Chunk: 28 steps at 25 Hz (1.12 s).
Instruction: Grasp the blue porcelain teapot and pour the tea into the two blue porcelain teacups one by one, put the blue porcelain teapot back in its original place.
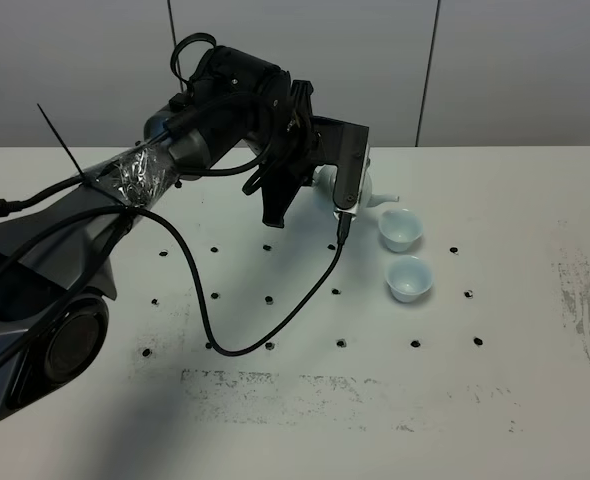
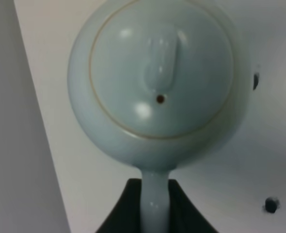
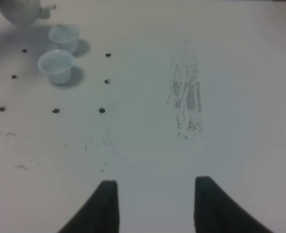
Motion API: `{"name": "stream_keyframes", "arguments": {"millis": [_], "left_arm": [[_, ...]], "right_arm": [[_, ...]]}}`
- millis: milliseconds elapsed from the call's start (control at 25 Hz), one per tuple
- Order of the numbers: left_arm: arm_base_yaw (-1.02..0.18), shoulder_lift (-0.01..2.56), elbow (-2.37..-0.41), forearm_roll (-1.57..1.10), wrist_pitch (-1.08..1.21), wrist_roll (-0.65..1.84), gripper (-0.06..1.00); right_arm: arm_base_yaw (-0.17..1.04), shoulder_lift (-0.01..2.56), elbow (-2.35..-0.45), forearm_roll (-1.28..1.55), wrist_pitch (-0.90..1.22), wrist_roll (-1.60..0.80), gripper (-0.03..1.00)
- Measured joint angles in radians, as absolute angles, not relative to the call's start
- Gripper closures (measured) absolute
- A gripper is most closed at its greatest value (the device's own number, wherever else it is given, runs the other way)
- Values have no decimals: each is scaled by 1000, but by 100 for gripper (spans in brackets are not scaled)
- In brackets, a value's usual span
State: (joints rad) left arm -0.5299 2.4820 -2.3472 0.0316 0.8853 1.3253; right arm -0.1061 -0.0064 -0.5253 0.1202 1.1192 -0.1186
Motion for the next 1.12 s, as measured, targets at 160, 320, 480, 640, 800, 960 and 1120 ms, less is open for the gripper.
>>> {"name": "stream_keyframes", "arguments": {"millis": [160,320,480,640,800,960,1120], "left_arm": [[-551,2482,-2347,94,885,1327,90],[-576,2482,-2347,162,884,1327,90],[-599,2482,-2347,229,879,1324,90],[-617,2482,-2347,287,869,1324,90],[-629,2482,-2347,328,862,1324,90],[-636,2482,-2347,363,862,1323,90],[-639,2482,-2347,376,862,1323,90]], "right_arm": [[-106,-6,-525,120,1119,-119,62],[-106,-6,-525,120,1119,-119,62],[-106,-6,-525,120,1119,-119,62],[-106,-6,-525,120,1119,-119,62],[-106,-6,-524,120,1119,-119,62],[-106,-6,-524,120,1119,-119,62],[-106,-6,-524,120,1119,-119,62]]}}
